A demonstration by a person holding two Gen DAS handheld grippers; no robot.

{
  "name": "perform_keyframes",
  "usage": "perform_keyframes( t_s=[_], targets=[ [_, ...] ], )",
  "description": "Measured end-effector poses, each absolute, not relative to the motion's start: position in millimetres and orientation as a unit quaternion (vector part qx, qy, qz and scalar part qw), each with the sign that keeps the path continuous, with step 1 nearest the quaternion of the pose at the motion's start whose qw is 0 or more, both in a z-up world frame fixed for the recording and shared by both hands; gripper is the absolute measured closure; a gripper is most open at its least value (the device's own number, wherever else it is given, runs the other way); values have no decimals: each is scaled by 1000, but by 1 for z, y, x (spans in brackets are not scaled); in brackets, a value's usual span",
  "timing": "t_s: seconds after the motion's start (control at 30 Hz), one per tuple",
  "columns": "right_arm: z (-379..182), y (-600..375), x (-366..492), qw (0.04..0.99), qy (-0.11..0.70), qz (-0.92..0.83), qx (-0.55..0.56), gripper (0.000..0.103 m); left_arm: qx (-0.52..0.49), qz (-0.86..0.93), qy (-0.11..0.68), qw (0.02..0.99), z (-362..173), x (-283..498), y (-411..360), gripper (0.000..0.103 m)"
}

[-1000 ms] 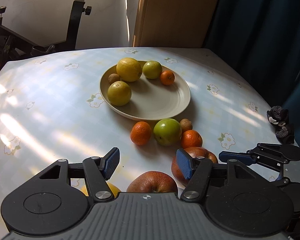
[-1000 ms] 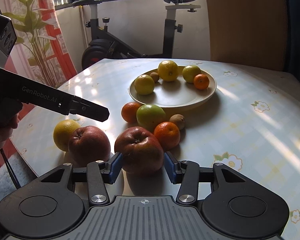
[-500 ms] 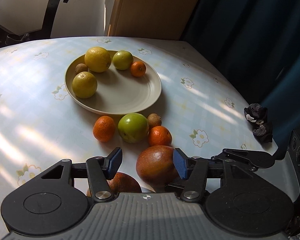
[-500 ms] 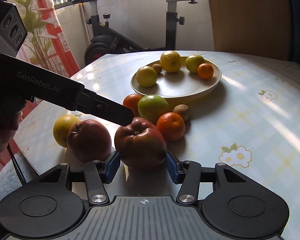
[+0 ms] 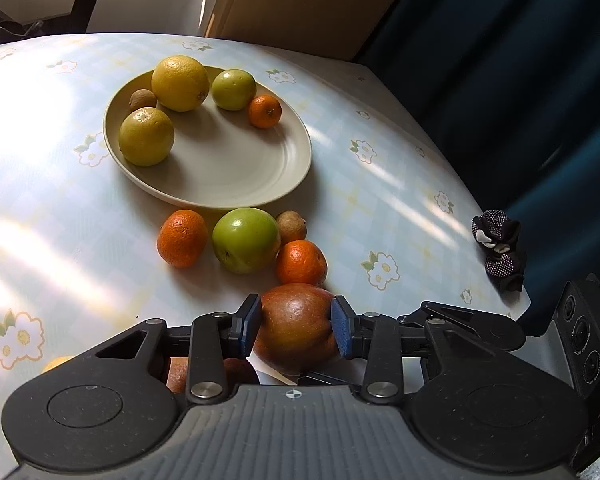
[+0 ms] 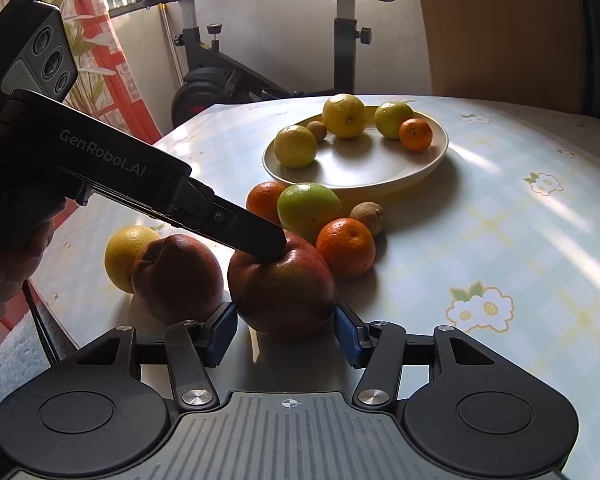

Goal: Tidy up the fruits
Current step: 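Clamp the red apple between left and right grippers from opposite sides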

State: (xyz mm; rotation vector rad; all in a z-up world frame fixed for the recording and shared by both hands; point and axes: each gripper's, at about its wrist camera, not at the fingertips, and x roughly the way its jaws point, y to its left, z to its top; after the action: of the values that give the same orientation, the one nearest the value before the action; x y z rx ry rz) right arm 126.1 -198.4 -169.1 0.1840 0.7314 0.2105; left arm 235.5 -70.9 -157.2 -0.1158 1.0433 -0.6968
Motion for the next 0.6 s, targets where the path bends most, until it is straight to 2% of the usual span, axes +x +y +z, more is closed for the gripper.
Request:
perform_keyframes(
  t_s=[0.33, 0.6],
  targets=[
    [-177, -191, 129, 930, 345, 104, 73, 49, -56, -331, 485, 807, -156, 236, -69, 63],
    [-176, -192, 127, 930, 342, 108, 85, 50, -56, -330, 486, 807, -156, 236, -69, 63]
  ],
)
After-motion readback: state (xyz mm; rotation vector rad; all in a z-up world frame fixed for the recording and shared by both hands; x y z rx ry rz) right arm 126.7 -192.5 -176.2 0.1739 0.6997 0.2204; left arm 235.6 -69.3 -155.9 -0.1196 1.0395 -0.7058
